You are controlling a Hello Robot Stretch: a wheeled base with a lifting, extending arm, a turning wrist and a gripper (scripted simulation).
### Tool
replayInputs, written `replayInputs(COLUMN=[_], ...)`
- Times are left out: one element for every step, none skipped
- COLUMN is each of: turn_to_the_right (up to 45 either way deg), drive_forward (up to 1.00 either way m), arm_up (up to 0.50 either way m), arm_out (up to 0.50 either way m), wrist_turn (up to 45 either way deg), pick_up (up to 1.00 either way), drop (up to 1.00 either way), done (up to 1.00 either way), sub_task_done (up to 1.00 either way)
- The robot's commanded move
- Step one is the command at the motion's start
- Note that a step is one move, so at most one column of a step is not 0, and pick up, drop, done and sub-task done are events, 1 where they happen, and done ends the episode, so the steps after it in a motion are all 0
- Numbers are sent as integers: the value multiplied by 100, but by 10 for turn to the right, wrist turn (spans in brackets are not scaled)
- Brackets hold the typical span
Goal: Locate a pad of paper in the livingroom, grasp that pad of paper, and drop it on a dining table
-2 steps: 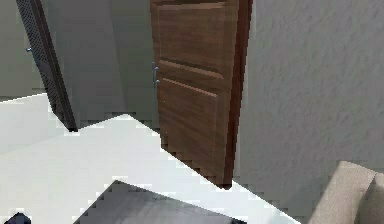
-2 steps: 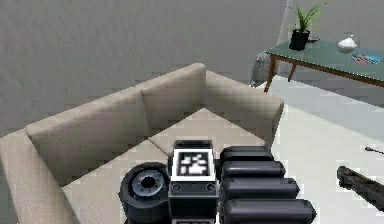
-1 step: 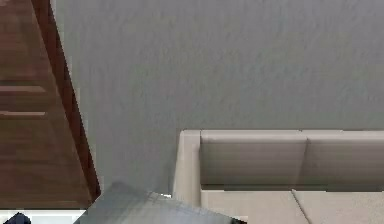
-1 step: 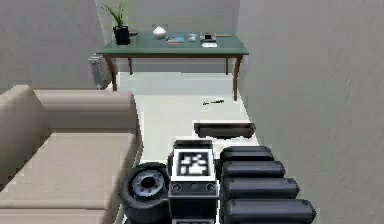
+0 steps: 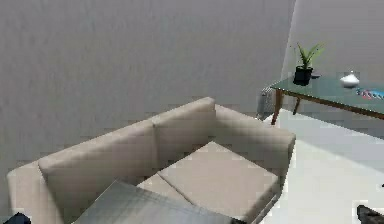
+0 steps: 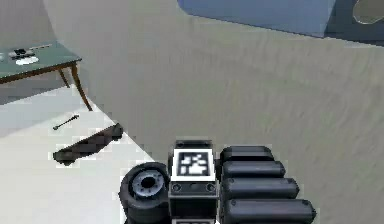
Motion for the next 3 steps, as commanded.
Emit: replayInputs(turn_to_the_right=[450, 0, 120], drive_forward=[0, 100, 0], arm_up=[0, 0, 0], arm_out=[0, 0, 0], wrist_turn=[0, 0, 0], pick_up=[0, 0, 0], drop=[0, 0, 0], done=[0, 0, 0], sub_task_done=[0, 0, 0])
